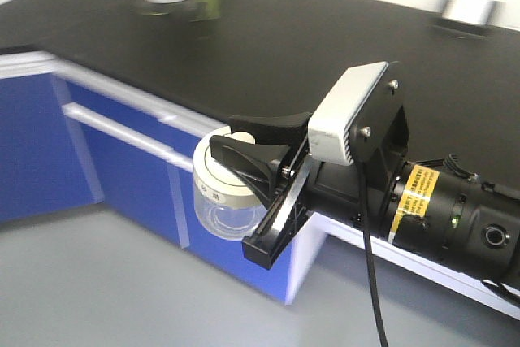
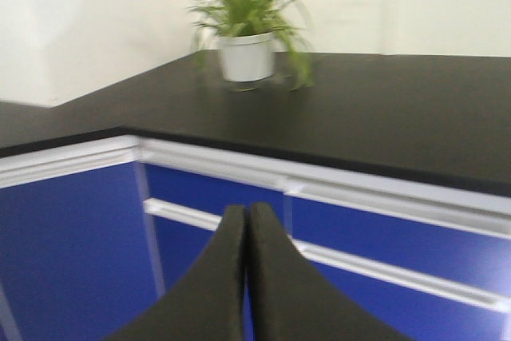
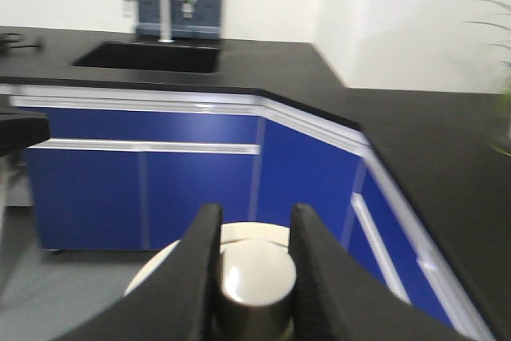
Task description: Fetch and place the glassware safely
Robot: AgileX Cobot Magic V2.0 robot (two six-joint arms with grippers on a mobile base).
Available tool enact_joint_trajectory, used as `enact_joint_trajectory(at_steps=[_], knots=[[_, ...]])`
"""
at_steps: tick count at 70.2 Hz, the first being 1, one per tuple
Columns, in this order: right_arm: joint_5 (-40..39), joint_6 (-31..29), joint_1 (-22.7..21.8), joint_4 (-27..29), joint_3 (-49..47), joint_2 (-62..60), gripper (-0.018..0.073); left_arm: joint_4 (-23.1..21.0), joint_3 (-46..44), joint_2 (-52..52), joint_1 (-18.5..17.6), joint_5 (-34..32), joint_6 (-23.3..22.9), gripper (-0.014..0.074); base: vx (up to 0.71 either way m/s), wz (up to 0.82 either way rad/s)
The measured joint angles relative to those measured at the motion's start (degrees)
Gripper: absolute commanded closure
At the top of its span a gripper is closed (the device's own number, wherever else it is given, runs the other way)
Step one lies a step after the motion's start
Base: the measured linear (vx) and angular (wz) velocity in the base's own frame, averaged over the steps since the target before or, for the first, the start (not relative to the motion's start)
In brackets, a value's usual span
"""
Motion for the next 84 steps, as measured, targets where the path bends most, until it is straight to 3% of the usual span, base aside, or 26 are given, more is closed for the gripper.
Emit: enact_joint_trajectory(at_steps=[43,84], knots=[[0.0,0.0,0.0,0.0,0.0,0.0,0.0563,0.0,0.0,0.0,0.0,0.0,0.0,0.0603,0.15,-0.74],[0.0,0.0,0.0,0.0,0.0,0.0,0.0563,0.0,0.0,0.0,0.0,0.0,0.0,0.0603,0.11,-0.24]])
